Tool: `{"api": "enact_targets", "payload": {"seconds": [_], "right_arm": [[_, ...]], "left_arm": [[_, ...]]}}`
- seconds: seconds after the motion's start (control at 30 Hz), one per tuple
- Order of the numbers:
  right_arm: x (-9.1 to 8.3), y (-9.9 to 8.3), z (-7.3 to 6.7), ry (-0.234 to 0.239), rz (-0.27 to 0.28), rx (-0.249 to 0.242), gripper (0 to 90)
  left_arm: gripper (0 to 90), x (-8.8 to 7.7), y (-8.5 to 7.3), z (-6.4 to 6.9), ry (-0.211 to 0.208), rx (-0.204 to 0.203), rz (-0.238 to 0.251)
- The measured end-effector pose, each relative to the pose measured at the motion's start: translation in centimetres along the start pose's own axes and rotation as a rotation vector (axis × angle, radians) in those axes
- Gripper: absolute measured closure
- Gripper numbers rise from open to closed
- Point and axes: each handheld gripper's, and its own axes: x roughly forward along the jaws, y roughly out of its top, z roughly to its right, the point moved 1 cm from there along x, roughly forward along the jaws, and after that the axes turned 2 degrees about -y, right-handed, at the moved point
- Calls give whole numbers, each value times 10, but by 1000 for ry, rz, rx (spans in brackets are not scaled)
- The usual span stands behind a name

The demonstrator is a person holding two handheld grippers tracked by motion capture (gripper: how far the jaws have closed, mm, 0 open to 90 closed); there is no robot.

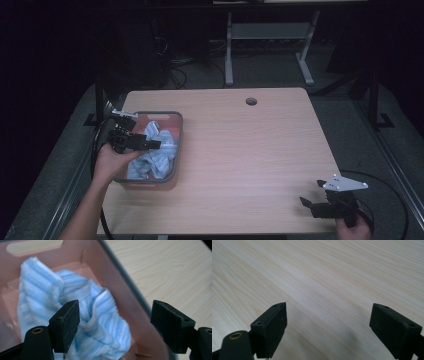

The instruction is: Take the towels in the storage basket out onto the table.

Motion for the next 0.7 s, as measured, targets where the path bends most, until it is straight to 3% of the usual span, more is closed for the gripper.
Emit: {"api": "enact_targets", "payload": {"seconds": [0.2,0.27,0.47,0.5,0.7], "right_arm": [[1,1,-2,7,1,-3,137],[2,1,-3,8,-1,-5,137],[2,2,-5,13,2,-8,137],[2,2,-5,12,-1,-10,137],[2,2,-4,14,1,-10,137]], "left_arm": [[228,10,-4,-6,47,-24,-46],[227,15,-6,-8,93,-18,-74],[226,23,-7,-13,121,-54,-120],[226,26,-7,-15,143,-56,-142],[265,39,-8,-18,153,-67,-206]]}}
